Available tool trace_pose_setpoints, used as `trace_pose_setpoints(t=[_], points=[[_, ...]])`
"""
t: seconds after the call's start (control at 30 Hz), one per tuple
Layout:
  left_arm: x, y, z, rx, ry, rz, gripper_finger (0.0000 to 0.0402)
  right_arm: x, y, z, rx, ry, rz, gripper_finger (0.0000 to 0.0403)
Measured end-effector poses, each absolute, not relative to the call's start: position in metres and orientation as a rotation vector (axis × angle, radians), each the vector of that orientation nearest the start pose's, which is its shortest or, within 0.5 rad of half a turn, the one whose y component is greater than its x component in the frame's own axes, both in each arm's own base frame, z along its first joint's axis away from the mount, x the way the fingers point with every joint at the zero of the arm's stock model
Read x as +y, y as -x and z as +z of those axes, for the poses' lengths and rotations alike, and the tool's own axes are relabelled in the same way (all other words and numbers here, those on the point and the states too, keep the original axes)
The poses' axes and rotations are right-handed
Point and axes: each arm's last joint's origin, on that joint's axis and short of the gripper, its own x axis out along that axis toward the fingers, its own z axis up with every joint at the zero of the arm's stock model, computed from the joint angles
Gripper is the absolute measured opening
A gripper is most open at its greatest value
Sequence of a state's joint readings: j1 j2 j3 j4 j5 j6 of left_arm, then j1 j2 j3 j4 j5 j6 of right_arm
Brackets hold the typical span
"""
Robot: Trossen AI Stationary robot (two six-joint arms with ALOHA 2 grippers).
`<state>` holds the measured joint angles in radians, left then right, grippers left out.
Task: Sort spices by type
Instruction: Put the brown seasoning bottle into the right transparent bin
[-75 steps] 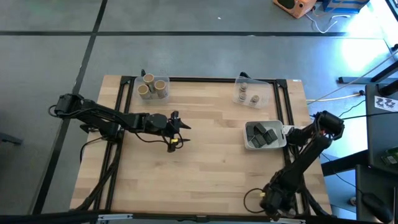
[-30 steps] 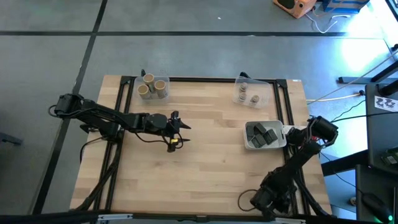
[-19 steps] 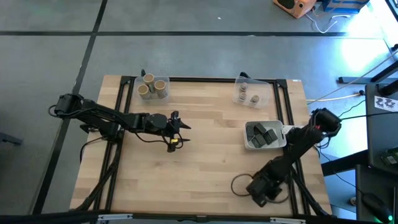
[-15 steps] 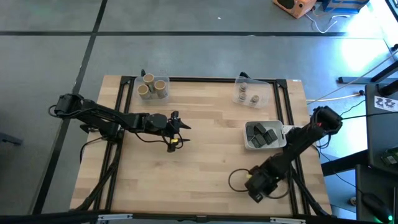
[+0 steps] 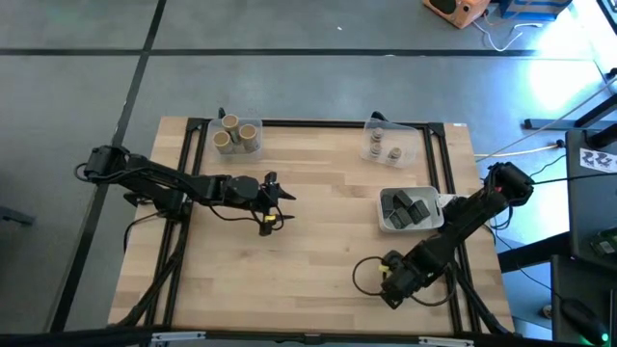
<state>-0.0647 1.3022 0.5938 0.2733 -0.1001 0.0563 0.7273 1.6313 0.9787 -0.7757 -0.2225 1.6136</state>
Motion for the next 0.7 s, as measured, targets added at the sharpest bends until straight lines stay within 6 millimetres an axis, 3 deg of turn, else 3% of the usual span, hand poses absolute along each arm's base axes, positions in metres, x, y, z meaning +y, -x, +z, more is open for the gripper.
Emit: trace_pose_setpoints(t=[0.37,0.57,0.7], points=[[-0.014,-0.262,0.203,0.435,-0.09,0.023,0.0248,0.179,-0.197,0.197,1.453,-0.888,-0.489,0.0016],[-0.014,-0.262,0.203,0.434,-0.087,0.024,0.0248,0.177,-0.19,0.216,1.51,-0.97,-0.375,0.0016],[-0.014,-0.262,0.203,0.434,-0.081,0.025,0.0248,0.176,-0.191,0.226,1.419,-0.981,-0.311,0.0016]])
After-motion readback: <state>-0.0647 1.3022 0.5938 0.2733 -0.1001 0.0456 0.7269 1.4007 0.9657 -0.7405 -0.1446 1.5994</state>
